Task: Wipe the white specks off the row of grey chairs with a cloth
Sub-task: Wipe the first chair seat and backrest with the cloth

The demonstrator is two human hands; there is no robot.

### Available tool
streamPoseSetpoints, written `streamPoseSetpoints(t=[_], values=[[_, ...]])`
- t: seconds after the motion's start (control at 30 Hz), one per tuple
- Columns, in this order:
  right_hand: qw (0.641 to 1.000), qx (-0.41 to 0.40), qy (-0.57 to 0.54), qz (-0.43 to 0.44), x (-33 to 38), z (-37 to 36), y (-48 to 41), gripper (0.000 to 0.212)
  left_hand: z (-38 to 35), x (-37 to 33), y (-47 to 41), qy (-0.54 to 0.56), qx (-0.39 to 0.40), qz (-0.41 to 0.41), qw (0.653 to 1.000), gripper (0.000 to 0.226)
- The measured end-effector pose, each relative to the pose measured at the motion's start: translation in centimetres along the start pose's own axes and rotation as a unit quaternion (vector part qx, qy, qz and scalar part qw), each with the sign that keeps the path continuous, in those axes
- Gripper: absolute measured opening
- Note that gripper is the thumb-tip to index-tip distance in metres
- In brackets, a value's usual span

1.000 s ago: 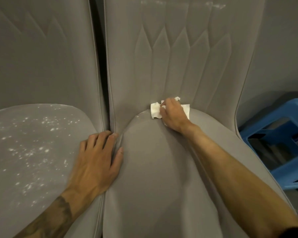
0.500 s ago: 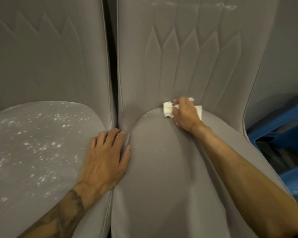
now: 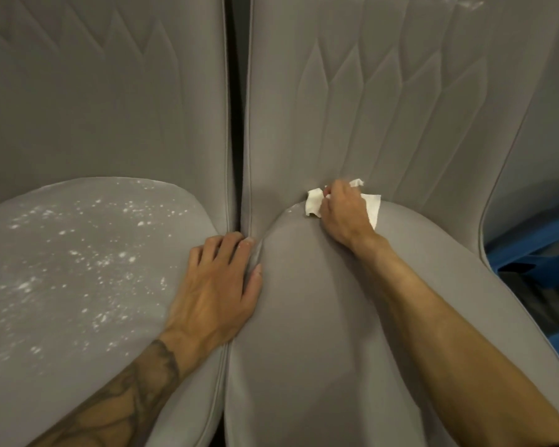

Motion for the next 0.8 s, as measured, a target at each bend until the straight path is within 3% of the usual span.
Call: streamPoseSetpoints(t=[0.17,0.33,0.53,0.7,0.8], values=[[0.984,0.053,-0.064,0.158,3.2,-0.6,2.0,0.019,0.2,0.0,0.0,0.000,0.001,-0.001,1.000,0.045],[0.997,0.041,-0.024,0.057,1.6,0.1,0.6,0.023,0.4,-0.1,0.0,-0.001,0.003,0.002,1.000,0.044],[0.972,0.092,-0.087,0.199,4.9,-0.2,4.0,0.015,0.3,0.0,0.1,-0.002,0.014,0.003,1.000,0.045],[0.995,0.053,-0.056,0.061,2.3,0.6,1.2,0.022,0.5,-0.2,0.0,0.001,0.006,0.002,1.000,0.043],[0.986,0.074,-0.070,0.134,5.6,-0.8,3.4,0.018,0.5,-0.1,0.0,0.010,0.003,-0.003,1.000,0.042]])
Point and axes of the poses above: each hand's wrist, its own y-axis away from the middle knuckle, its own z-axis out of the back of the hand, x = y × z, the point moved 3 cm from there along -y, towards the middle knuckle, and after that the axes turned 1 degree about z, right-handed, at the moved point
